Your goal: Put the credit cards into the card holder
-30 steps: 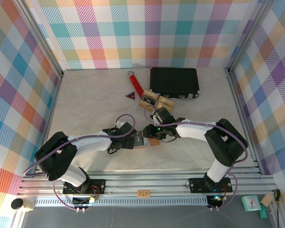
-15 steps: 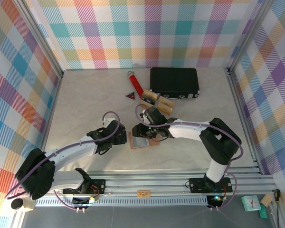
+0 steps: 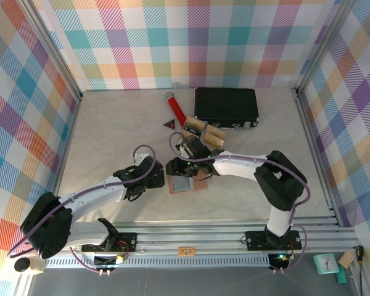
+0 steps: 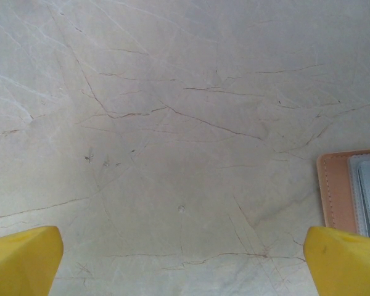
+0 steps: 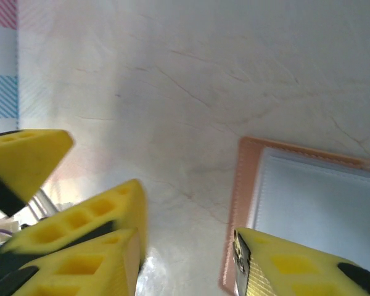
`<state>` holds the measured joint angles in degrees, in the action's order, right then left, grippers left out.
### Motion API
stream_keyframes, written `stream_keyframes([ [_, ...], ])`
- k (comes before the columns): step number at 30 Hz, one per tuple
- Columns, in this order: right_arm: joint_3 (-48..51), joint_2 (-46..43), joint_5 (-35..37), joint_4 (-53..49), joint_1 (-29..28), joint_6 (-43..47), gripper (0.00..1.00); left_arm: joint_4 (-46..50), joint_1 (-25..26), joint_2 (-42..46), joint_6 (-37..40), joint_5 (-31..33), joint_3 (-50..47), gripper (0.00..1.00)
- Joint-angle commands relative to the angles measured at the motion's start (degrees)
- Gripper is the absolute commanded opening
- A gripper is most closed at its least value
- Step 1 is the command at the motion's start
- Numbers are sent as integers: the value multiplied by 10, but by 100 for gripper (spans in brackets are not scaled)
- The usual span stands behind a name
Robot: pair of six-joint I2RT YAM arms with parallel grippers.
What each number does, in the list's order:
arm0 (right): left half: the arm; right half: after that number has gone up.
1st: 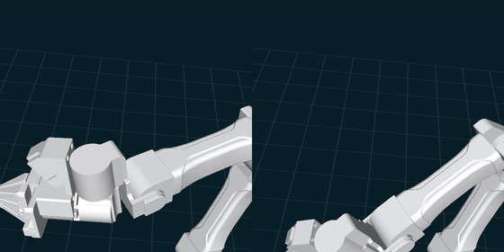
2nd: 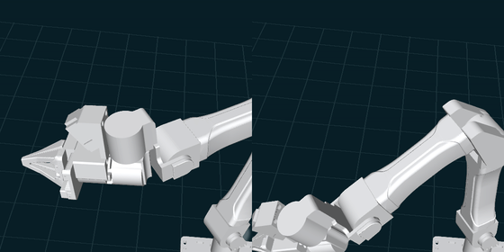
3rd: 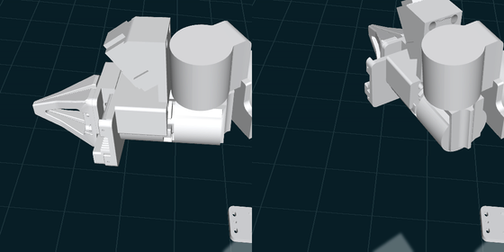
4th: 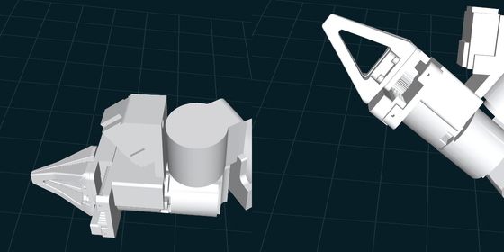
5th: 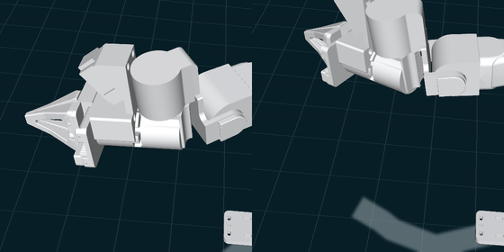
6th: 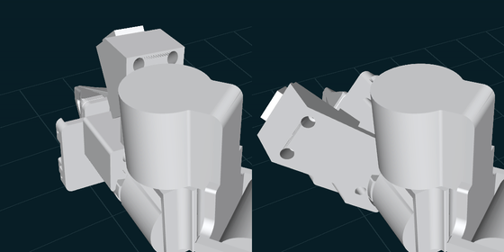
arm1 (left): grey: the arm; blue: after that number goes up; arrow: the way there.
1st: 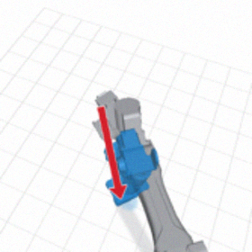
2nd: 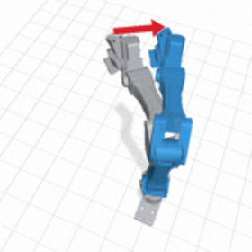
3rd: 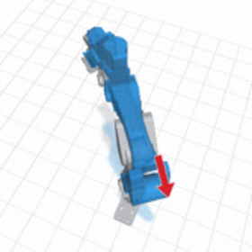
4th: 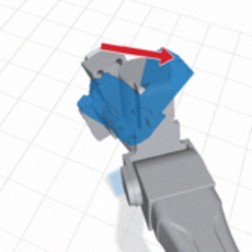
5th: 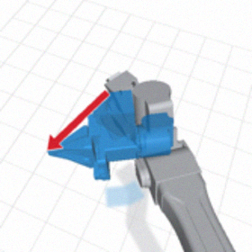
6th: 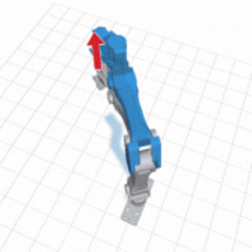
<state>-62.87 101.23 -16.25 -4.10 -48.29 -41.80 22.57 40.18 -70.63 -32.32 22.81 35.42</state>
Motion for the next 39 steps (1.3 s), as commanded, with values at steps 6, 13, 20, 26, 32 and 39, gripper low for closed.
stream_keyframes([
  [6,-103,-75,84,-214,76,179,46,18,-5,-26,19,-25,29,100],
  [13,-163,-50,188,-328,133,325,45,13,16,-55,17,-35,47,100],
  [20,-195,16,245,-356,137,395,37,28,35,-76,9,-22,64,100],
  [26,-178,36,265,-342,136,404,35,34,37,-65,1,-22,57,100],
  [32,-169,43,269,-333,135,407,35,37,38,-65,1,-24,58,100],
  [39,-173,63,269,-330,129,409,34,41,39,-52,-3,-22,54,100],
])
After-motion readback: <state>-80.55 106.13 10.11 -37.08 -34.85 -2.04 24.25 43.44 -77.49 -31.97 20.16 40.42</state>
